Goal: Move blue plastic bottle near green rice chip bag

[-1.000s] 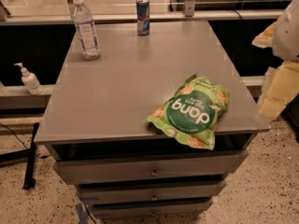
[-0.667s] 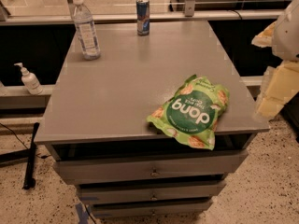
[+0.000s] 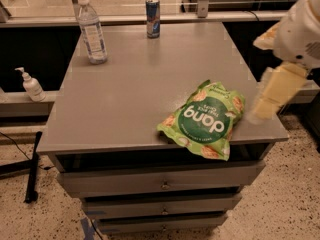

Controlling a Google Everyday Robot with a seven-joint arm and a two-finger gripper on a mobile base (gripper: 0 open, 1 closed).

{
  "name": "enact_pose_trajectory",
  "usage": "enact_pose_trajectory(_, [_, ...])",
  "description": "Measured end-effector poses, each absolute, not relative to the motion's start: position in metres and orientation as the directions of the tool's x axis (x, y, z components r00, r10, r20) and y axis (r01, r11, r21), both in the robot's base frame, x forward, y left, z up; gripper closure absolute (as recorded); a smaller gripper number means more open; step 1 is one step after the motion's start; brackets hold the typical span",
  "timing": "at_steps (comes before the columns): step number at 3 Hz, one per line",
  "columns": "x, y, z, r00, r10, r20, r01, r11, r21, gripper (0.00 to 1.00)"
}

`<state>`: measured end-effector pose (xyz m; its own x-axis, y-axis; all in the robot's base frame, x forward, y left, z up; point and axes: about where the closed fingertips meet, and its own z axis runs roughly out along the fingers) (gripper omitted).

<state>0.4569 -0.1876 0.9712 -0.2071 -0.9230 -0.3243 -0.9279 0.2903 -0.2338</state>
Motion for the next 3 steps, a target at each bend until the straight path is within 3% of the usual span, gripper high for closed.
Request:
enact_pose_trajectory(2, [0.549, 0.004, 0.966, -0.067, -0.648, -0.759, -0.961, 0.246, -0.125, 0.0])
enact_pose_trajectory(3, [0.565, 0.014, 0.977, -0.056, -0.599, -0.799, -0.945, 0.289, -0.151, 0.0])
